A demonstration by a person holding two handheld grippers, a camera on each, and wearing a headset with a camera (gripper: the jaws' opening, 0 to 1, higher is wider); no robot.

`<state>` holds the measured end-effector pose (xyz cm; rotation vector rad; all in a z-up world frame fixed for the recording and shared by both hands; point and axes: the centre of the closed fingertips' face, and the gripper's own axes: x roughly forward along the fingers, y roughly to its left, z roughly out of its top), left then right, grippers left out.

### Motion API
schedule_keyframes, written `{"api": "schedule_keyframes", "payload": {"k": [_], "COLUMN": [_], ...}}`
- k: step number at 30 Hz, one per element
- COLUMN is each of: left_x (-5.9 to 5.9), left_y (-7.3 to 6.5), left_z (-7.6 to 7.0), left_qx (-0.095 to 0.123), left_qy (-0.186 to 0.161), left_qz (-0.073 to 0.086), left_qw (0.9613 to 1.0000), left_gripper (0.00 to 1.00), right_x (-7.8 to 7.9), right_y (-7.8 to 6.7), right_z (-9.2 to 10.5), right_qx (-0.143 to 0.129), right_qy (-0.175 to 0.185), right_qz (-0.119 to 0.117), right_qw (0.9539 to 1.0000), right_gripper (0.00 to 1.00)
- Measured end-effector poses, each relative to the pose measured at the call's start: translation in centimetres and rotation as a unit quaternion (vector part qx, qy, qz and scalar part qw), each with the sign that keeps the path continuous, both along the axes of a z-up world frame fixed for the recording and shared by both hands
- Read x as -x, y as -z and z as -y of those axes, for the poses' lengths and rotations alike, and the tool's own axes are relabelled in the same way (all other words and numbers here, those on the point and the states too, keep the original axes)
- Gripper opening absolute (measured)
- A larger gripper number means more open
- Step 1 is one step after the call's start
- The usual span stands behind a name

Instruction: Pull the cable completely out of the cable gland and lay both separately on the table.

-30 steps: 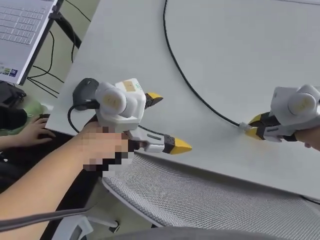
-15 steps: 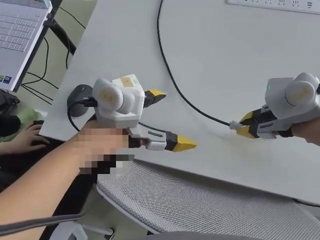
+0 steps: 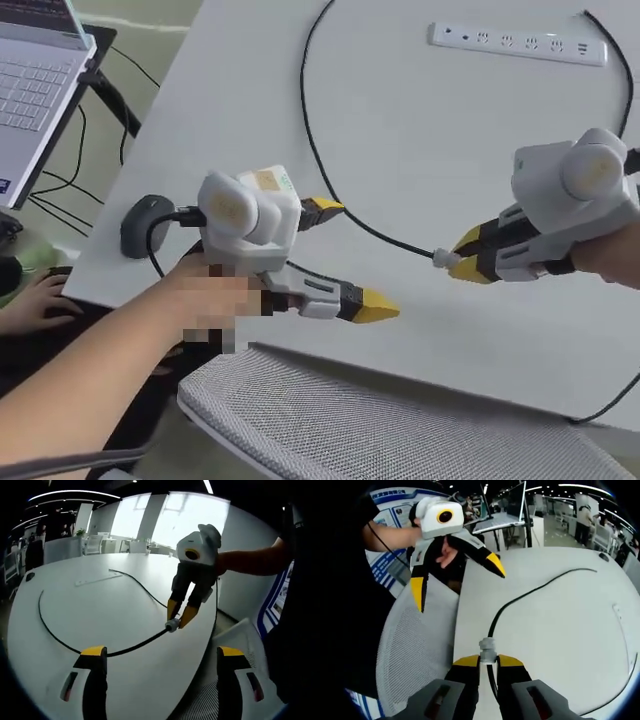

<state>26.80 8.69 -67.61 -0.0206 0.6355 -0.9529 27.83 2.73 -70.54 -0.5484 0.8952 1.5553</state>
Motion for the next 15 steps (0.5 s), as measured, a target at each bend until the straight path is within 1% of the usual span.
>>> {"api": "schedule_keyframes", "payload": {"k": [3, 8, 11, 13, 15], "left_x": [-0.2, -0.6, -0.9, -0.8, -0.8], "left_y": [-0.4, -0.7, -0.3, -0.1, 0.0], "left_z": [0.7, 1.8, 2.2, 2.5, 2.8], "left_qx": [0.004, 0.006, 0.004, 0.002, 0.003], "left_qy": [0.008, 0.025, 0.041, 0.052, 0.059], "left_qz": [0.004, 0.012, 0.014, 0.016, 0.014], "left_qw": [0.9999, 0.9996, 0.9991, 0.9985, 0.9982], "left_gripper": [0.90, 0.88, 0.85, 0.82, 0.80], "right_x": [0.3, 0.9, 1.2, 1.4, 1.5], "right_y": [-0.7, -1.7, -1.8, -1.8, -1.9], "right_z": [-0.2, -0.5, -0.5, -0.4, -0.4], "right_qx": [-0.010, -0.024, -0.027, -0.025, -0.026], "right_qy": [0.001, -0.002, -0.008, -0.011, -0.013], "right_qz": [-0.007, -0.009, -0.006, -0.003, -0.002], "right_qw": [0.9999, 0.9997, 0.9996, 0.9996, 0.9996], "right_gripper": [0.06, 0.06, 0.06, 0.06, 0.06]}}
